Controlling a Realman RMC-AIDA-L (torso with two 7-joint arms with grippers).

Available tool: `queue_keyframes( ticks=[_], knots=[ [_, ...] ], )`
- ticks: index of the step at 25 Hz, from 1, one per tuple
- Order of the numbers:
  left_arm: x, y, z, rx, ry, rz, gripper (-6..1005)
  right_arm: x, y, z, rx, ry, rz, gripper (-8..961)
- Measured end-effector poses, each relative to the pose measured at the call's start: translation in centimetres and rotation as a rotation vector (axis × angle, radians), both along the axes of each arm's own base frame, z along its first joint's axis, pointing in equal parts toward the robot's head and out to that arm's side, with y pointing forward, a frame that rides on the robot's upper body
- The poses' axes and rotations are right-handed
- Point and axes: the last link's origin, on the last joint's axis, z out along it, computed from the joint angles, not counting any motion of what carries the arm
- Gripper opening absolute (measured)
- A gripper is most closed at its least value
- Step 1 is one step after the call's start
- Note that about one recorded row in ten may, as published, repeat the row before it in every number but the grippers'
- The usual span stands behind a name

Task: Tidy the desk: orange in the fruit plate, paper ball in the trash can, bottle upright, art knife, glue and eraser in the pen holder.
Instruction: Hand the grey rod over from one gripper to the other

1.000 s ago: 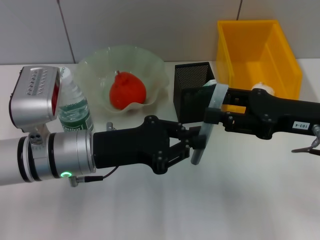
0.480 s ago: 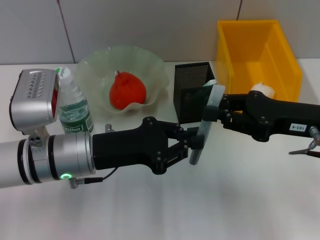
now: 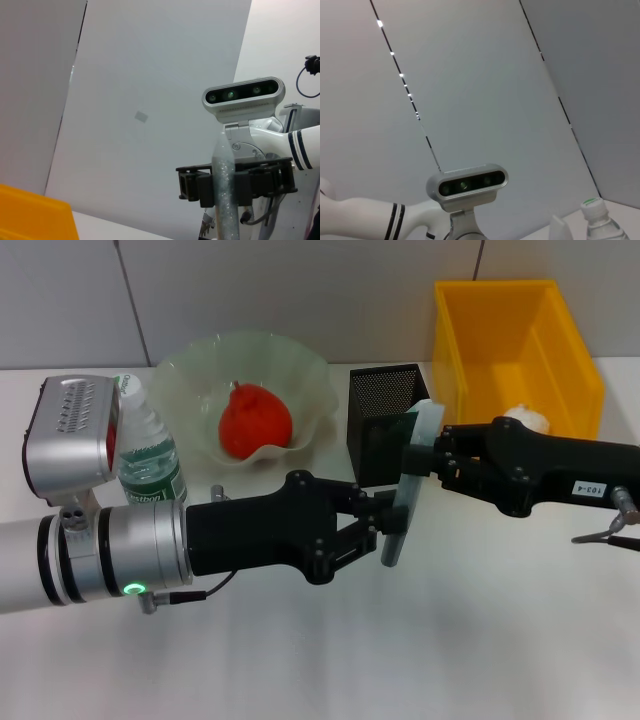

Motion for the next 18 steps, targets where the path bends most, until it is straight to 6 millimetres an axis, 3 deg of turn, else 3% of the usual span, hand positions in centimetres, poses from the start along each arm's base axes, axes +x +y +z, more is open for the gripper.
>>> queue_keyframes(
  ticks=[18],
  knots=[
    [-0.17, 0.50, 0.17, 0.001, 0.013, 0.029, 147, 0.10, 0.06, -0.06, 0.002, -0.003, -0.009, 149]
  ],
)
